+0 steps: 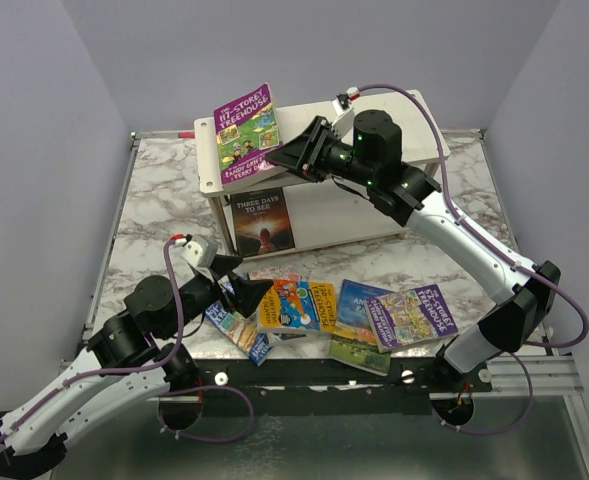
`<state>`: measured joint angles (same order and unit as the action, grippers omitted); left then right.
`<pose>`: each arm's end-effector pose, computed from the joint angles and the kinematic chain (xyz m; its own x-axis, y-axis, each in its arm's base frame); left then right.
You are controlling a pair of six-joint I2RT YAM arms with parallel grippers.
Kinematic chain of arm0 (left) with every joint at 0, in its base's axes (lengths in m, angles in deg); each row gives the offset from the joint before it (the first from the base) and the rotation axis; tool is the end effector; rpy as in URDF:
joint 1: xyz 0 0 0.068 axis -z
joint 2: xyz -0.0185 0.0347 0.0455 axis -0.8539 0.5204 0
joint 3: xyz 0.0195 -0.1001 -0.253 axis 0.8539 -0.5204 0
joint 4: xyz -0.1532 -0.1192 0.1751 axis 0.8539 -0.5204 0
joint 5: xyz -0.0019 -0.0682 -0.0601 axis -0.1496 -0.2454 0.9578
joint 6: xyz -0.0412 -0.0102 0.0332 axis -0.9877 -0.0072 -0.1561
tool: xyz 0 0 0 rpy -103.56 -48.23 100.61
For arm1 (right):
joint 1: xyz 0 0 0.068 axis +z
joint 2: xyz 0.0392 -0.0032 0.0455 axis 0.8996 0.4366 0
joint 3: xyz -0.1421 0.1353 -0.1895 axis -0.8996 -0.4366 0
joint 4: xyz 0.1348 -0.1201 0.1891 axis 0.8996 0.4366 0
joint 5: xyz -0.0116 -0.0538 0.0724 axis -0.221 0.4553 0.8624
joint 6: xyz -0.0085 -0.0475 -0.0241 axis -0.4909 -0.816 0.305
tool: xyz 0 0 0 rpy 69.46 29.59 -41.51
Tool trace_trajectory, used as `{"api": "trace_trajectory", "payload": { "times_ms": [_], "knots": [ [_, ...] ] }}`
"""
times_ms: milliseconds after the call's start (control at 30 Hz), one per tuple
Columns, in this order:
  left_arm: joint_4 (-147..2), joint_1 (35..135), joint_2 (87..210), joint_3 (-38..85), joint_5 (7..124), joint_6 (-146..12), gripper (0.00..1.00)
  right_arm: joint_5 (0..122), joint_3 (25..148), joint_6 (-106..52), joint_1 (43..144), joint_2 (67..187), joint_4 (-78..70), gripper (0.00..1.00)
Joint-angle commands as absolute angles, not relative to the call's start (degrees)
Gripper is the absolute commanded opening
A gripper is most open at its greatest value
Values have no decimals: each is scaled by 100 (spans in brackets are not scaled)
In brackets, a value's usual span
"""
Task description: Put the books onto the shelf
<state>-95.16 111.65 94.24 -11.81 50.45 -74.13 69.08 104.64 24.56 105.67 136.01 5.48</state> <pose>0.0639 -0.0780 0.3248 -0.2806 -0.1655 -0.9455 0.6688 0.6728 -0.3163 0.2696 0.2522 0.4399 -0.7618 0.4161 -0.4966 -0.3729 0.3451 0.8613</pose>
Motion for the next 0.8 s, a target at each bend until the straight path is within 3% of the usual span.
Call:
{"api": "trace_trajectory", "payload": {
  "times_ms": [0,500,767],
  "knots": [
    [-9572,11181,9403,-1241,5148,-7369,99,6676,10437,2207,10594,13627,323,37],
    [-9587,11181,9401,-1235,5122,-7347,99,6410,10442,1814,10595,13464,837,55],
    [-9588,11183,9432,-1228,5130,-7331,99,6454,10392,1527,10608,13285,1120,59]
  ]
}}
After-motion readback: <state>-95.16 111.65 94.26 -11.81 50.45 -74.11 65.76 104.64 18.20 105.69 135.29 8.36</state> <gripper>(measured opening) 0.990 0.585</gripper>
